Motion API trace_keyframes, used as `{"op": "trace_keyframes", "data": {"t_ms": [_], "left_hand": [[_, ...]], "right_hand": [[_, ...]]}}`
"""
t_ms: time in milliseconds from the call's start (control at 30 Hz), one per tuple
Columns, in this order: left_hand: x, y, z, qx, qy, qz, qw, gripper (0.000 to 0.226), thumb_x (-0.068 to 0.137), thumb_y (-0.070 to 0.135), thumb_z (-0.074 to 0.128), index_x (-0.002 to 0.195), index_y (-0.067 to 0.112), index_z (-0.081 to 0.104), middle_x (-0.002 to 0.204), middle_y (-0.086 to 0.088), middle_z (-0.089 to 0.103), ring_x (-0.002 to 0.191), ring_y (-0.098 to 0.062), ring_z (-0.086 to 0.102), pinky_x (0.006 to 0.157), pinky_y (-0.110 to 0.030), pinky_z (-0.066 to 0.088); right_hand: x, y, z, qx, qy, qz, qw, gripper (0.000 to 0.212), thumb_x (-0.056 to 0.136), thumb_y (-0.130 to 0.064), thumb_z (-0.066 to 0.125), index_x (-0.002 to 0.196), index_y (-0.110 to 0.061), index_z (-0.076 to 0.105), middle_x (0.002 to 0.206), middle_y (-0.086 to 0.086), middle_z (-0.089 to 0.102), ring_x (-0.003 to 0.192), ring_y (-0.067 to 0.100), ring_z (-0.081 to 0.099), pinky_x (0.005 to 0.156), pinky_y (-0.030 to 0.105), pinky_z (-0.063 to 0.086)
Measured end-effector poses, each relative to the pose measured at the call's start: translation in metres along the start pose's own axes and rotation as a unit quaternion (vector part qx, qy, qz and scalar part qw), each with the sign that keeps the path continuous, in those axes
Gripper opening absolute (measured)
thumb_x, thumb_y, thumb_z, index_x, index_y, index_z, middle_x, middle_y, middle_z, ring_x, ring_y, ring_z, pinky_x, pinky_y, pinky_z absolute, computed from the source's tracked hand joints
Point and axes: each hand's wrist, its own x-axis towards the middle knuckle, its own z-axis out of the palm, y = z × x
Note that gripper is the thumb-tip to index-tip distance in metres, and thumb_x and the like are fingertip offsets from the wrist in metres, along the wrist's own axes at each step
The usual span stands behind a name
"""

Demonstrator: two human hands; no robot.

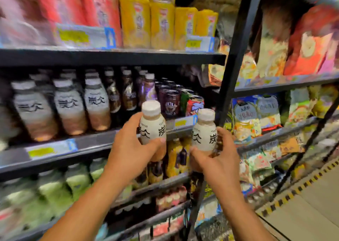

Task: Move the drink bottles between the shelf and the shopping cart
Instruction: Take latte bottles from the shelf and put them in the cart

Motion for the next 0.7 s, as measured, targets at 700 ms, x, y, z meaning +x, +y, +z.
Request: {"op": "trace_keyframes", "data": {"t_ms": [700], "left_hand": [[0.012, -0.044, -0.257, 0.113, 0.212, -0.107, 0.965, 0.041, 0.068, 0.033, 0.095, 0.087, 0.019, 0.061, 0.085, 0.001, 0.076, 0.082, -0.021, 0.073, 0.072, -0.047, 0.059]], "right_hand": [[-0.006, -0.143, 0.223, 0.016, -0.209, -0.075, 0.975, 0.04, 0.074, -0.043, 0.091, 0.105, -0.038, 0.065, 0.091, -0.015, 0.072, 0.082, -0.008, 0.066, 0.066, 0.017, 0.053]]}}
